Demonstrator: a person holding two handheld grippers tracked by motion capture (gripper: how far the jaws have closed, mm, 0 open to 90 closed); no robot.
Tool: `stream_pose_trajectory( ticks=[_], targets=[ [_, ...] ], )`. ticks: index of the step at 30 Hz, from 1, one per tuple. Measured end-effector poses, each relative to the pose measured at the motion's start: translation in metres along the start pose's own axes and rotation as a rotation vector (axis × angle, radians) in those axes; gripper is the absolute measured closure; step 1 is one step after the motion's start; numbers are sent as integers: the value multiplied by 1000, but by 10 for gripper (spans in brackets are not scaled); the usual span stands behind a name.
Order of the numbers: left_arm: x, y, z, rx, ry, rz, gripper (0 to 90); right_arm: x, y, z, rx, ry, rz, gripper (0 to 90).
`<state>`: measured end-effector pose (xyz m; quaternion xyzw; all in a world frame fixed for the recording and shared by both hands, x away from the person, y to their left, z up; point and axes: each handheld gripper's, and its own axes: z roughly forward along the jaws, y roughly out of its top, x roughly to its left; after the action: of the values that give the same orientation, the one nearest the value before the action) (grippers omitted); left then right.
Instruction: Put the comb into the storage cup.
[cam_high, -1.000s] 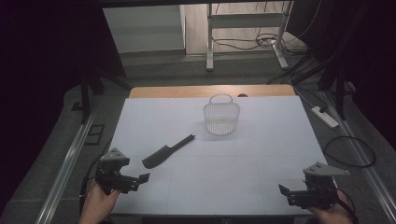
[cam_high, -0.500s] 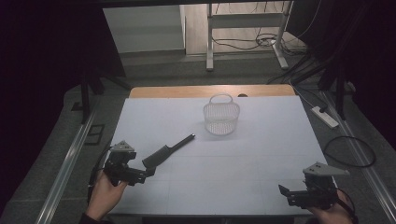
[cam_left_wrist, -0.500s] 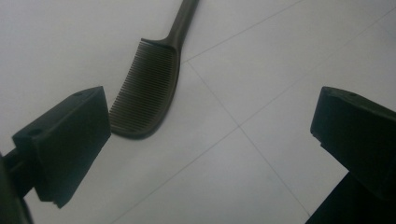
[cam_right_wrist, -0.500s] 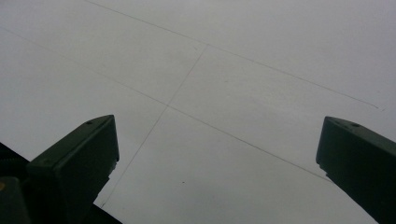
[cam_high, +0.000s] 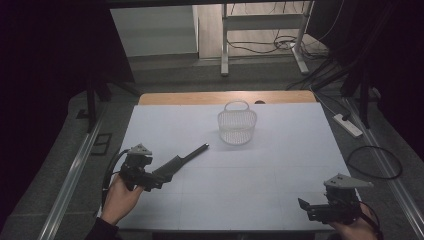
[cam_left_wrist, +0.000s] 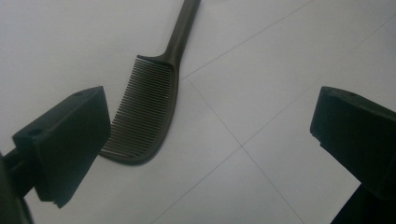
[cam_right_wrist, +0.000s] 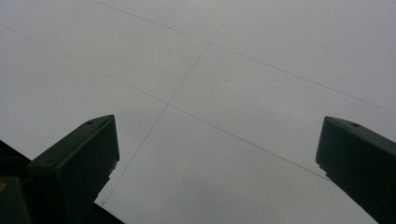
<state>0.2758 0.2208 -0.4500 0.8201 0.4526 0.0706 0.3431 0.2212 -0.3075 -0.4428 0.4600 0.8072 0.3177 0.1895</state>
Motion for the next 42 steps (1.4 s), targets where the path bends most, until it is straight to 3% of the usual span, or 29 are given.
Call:
stream_pose_trajectory(
  ticks=[9, 27, 42],
  targets=[
    [4, 9, 6, 1, -8, -10, 0, 0, 0, 0, 3, 3, -4, 0],
    [12, 31, 31, 49, -23, 29, 0, 1, 0, 1, 8, 1, -6, 0],
    [18, 43, 46, 44, -35, 21, 0, 1, 0, 1, 12, 2, -9, 0]
  ],
)
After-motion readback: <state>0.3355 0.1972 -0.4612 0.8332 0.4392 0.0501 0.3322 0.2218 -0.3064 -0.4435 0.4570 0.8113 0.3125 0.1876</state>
